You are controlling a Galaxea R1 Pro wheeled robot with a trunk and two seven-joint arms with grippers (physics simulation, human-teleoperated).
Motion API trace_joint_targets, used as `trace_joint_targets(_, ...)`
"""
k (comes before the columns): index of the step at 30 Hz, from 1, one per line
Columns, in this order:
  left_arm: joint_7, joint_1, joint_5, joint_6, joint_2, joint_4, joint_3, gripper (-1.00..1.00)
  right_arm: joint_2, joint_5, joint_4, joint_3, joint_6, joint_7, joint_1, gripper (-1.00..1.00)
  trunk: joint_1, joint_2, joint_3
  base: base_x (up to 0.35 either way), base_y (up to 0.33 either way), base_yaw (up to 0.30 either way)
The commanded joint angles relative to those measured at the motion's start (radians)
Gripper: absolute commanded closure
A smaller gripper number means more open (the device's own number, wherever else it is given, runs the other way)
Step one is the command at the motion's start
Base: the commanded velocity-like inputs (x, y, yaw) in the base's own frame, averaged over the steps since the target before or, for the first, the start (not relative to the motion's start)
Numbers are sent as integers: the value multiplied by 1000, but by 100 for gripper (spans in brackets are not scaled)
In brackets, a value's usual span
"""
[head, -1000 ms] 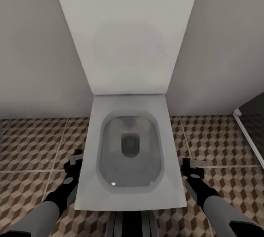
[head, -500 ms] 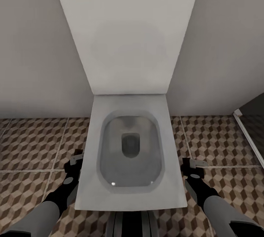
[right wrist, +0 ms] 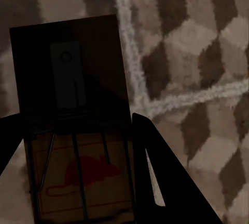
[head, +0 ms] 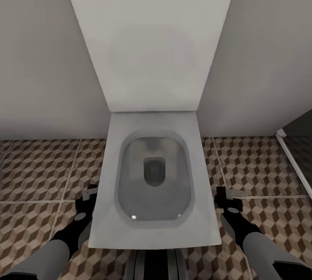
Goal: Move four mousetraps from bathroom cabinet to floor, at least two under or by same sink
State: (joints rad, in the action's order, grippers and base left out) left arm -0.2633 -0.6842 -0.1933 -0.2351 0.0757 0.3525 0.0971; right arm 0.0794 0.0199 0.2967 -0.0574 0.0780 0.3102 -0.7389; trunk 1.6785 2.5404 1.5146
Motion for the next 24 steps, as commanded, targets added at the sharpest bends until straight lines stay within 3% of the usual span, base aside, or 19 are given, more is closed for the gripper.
trace_joint_targets(1,-5,-1,-10,4,1,-3,9,100,0,0,-10,-6,18,-8,0,100,0,0,1,0,0,0)
trace_joint_targets(8,-5,-1,-11,44,3,-9,9,100,0,6,-40,-6,64,-40,0,100,0,0,1,0,0,0)
trace_joint_targets(24,5,-1,-8,53,0,-9,7,100,-3,11,-42,-4,60,-47,0,100,0,0,1,0,0,0)
